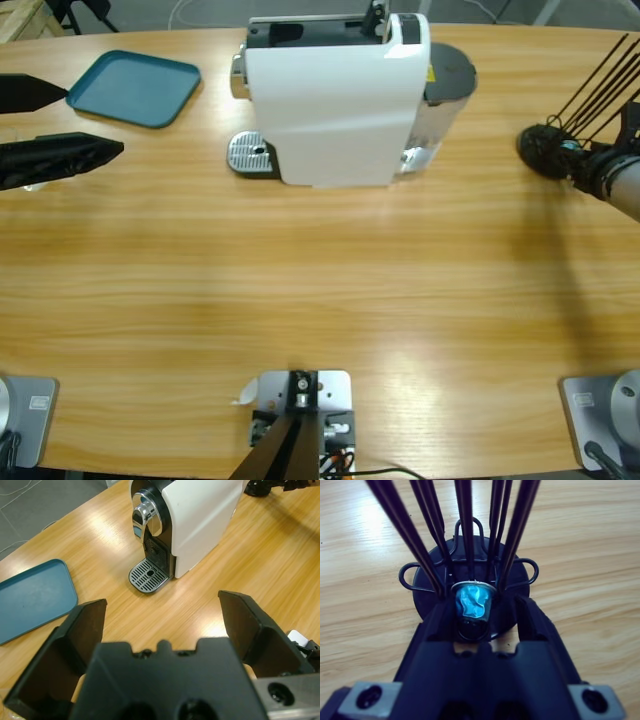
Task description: Pour coffee
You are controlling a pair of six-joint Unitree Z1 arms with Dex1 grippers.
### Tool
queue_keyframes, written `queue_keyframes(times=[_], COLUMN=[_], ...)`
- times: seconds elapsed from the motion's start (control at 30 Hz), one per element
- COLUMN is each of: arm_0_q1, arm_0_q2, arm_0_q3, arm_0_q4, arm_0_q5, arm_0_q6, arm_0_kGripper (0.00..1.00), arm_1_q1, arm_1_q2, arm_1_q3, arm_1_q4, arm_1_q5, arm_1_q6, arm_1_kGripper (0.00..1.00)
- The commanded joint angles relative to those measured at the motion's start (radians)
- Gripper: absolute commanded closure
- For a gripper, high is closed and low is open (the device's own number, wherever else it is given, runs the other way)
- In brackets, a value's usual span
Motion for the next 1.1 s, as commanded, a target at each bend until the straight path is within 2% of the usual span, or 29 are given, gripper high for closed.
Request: queue_keyframes(times=[0.03, 0.13, 0.53, 0.93, 0.97, 1.0, 1.03, 1.07, 1.1], arm_0_q1=[0.005, 0.005, 0.005, 0.005, 0.005, 0.005, 0.005, 0.005, 0.005], arm_0_q2=[-0.025, -0.027, -0.046, -0.032, -0.031, -0.031, -0.031, -0.031, -0.031], arm_0_q3=[0.034, 0.034, 0.067, 0.077, 0.079, 0.08, 0.08, 0.08, 0.08], arm_0_q4=[-0.007, -0.007, -0.007, -0.028, -0.033, -0.036, -0.037, -0.037, -0.037], arm_0_q5=[-0.005, -0.003, 0.0, 0.0, 0.0, 0.0, 0.0, 0.0, 0.0], arm_0_q6=[-0.011, -0.011, -0.022, -0.022, -0.022, -0.022, -0.022, -0.022, -0.022], arm_0_kGripper=[0.036, 0.036, 0.036, 0.036, 0.036, 0.036, 0.036, 0.036, 0.036], arm_1_q1=[-0.019, -0.019, -0.019, -0.019, -0.019, -0.019, -0.019, -0.019, -0.019], arm_1_q2=[0.031, 0.015, -0.062, -0.305, -0.308, -0.311, -0.309, -0.303, -0.297], arm_1_q3=[0.01, 0.01, 0.006, -0.132, -0.135, -0.138, -0.14, -0.14, -0.14], arm_1_q4=[-0.026, -0.036, -0.029, 0.311, 0.32, 0.336, 0.355, 0.372, 0.386], arm_1_q5=[0.01, 0.008, 0.021, 0.042, 0.043, 0.046, 0.05, 0.051, 0.051], arm_1_q6=[-0.016, -0.027, -0.031, -0.044, -0.044, -0.043, -0.043, -0.042, -0.04], arm_1_kGripper=[0.791, 0.903, 0.911, 0.906, 0.897, 0.831, 0.613, 0.515, 0.507])
